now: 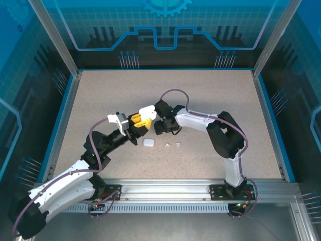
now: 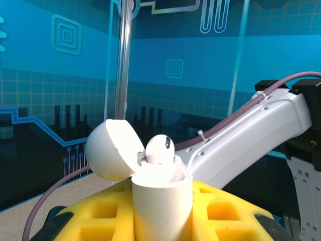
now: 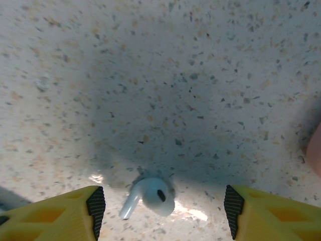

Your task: Insert the wireless bluetooth earbuds into the charging case

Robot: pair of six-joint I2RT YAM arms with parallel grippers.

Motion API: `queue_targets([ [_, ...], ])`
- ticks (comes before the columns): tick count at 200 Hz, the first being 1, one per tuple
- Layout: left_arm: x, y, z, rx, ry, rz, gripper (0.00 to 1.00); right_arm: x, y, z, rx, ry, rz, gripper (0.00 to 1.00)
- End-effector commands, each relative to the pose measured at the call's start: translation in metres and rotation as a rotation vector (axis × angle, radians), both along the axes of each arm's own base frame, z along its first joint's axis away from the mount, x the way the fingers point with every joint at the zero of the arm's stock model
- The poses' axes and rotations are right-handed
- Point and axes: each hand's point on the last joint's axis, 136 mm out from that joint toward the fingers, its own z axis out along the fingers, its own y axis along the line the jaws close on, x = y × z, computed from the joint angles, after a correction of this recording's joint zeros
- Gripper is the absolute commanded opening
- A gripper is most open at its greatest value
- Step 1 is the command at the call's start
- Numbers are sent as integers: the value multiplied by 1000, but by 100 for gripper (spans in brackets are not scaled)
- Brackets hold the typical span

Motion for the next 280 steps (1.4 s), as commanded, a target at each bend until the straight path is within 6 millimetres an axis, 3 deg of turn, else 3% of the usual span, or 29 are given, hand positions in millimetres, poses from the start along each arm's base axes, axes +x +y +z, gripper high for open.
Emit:
queue_targets([
  [1,-1,3,1,4,-35,24,5,-9,-2,-10,-77,30,37,67],
  [137,2,1,-1,9,-19,29,5,-32,-25,-10,-135,47,50,67],
  [206,3,0,-3,9,-13,26,5,-25,-1,25,-13,29,63,65],
  [280,1,1,-2,6,-17,26,5,-8,7,12,22,72,-10,54],
])
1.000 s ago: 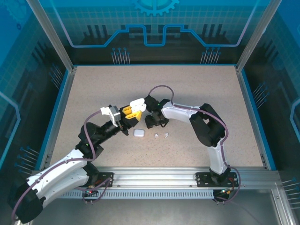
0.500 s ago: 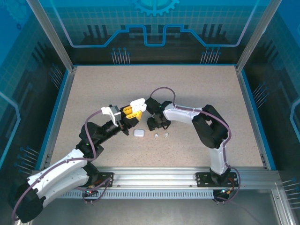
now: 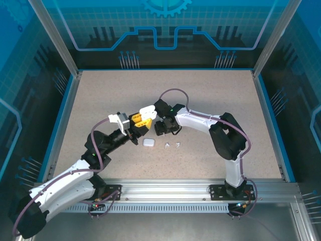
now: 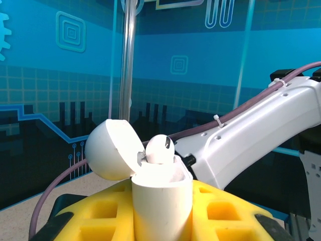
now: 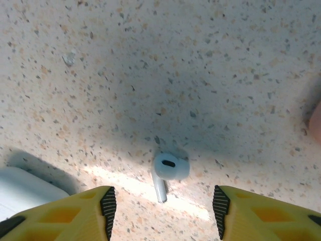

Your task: Insert the wireless bluetooth earbuds into the charging case

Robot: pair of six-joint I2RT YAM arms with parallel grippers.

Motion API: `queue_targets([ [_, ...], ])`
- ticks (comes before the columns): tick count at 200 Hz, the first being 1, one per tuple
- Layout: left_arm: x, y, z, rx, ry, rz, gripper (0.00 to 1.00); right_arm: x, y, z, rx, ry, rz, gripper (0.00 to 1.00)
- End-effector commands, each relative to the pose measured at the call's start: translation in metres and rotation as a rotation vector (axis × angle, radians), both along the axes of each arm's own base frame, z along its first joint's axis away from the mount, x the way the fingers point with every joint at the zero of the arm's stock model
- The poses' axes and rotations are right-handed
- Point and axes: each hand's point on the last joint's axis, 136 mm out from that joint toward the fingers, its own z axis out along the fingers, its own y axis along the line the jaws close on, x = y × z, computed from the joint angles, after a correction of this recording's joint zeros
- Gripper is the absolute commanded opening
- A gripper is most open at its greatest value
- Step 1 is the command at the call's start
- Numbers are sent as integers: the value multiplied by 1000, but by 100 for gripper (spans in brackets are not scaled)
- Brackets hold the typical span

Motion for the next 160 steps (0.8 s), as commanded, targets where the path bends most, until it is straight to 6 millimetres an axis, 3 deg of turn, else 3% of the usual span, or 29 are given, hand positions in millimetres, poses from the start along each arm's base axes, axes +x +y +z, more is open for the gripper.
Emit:
queue_targets([
  [1,-3,1,3,-10,-19,6,5,4,2,-6,6,41,-31,54],
  [91,-3,3,1,-5,-21,12,5,6,0,-29,-41,77,-41,50],
  [160,-3,3,1,-4,-20,15,5,2,2,-40,-43,109,-36,41],
])
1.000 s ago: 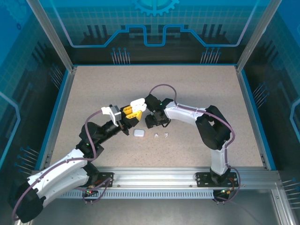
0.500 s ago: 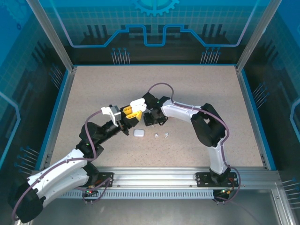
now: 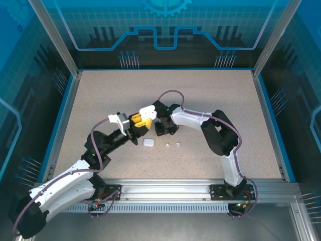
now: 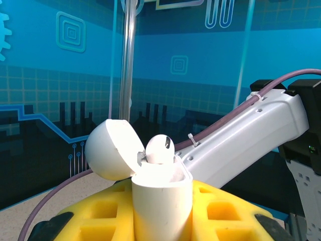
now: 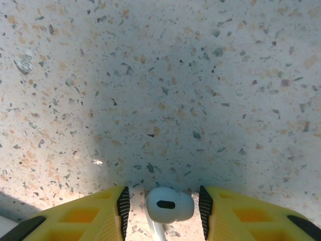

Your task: Insert the wireless bluetooth earbuds into the charging case

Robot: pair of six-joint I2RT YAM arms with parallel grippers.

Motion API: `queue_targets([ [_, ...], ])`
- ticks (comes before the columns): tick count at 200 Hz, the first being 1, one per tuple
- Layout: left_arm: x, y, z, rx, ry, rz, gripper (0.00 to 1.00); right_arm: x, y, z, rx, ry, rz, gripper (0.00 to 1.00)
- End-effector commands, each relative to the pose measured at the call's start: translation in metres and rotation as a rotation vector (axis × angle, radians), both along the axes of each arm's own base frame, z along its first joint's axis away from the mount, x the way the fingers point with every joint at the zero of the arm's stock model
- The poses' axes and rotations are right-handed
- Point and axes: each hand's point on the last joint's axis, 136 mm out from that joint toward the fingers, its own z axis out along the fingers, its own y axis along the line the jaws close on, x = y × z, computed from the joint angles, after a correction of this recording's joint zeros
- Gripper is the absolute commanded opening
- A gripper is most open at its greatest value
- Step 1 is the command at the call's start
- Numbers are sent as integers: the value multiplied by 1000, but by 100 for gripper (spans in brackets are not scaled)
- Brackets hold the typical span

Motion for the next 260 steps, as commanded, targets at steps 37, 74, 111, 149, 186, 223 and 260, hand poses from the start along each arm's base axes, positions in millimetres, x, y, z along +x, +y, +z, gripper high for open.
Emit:
queue_targets([
  [37,-2,3,0,-1,-18,16,6,-5,0,-15,-9,62,-5,37],
  [74,-3,3,1,0,-21,15,5,-8,0,-17,-8,77,8,33],
  [111,-3,4,2,1,-24,19,6,-12,-2,-15,-12,77,20,30],
  [149,-4,4,1,2,-23,19,5,-7,-1,7,41,10,22,29],
  [186,-2,3,1,0,-16,19,6,1,-9,50,110,-116,10,29],
  [223,3,1,0,-5,-2,26,5,1,-23,107,223,-279,-15,29],
  [260,11,-5,-6,-13,21,19,5,-6,-44,178,357,-495,-43,29],
])
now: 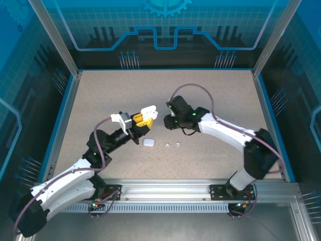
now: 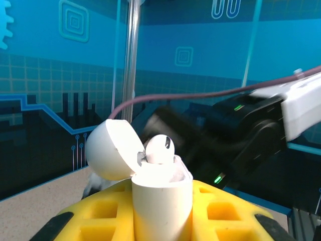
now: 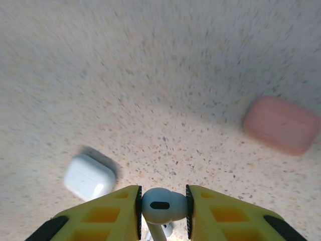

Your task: Insert the wireless bluetooth earbuds into the charging case

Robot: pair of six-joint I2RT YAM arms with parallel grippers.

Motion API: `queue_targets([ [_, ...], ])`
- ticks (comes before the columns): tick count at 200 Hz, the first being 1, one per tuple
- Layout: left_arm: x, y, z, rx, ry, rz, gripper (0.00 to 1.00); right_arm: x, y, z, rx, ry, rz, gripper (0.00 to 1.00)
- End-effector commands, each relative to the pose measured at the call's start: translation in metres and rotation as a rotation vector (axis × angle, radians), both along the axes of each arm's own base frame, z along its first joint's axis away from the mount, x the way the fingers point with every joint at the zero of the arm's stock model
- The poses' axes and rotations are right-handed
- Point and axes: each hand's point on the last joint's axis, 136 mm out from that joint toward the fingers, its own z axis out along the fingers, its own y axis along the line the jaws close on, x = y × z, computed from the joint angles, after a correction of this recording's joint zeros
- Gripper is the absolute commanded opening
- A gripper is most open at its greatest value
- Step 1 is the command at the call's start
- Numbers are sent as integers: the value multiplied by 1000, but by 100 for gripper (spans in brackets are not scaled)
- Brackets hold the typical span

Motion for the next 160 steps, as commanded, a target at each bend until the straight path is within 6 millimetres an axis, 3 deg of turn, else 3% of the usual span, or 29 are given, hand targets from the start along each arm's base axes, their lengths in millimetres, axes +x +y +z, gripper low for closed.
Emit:
queue_targets([
  [1,3,-1,6,-37,-15,7,5,6,-12,46,88,-164,-32,29],
  [47,16,-14,0,-42,15,-5,4,-16,-29,136,318,-425,-22,29],
  [94,26,-31,-7,-47,18,-14,3,-41,-29,208,506,-603,66,29],
  [126,31,-42,-9,-49,-6,-4,3,-54,-19,230,554,-662,120,29],
  [160,35,-55,-13,-38,-31,17,3,-59,-4,228,525,-675,154,29],
])
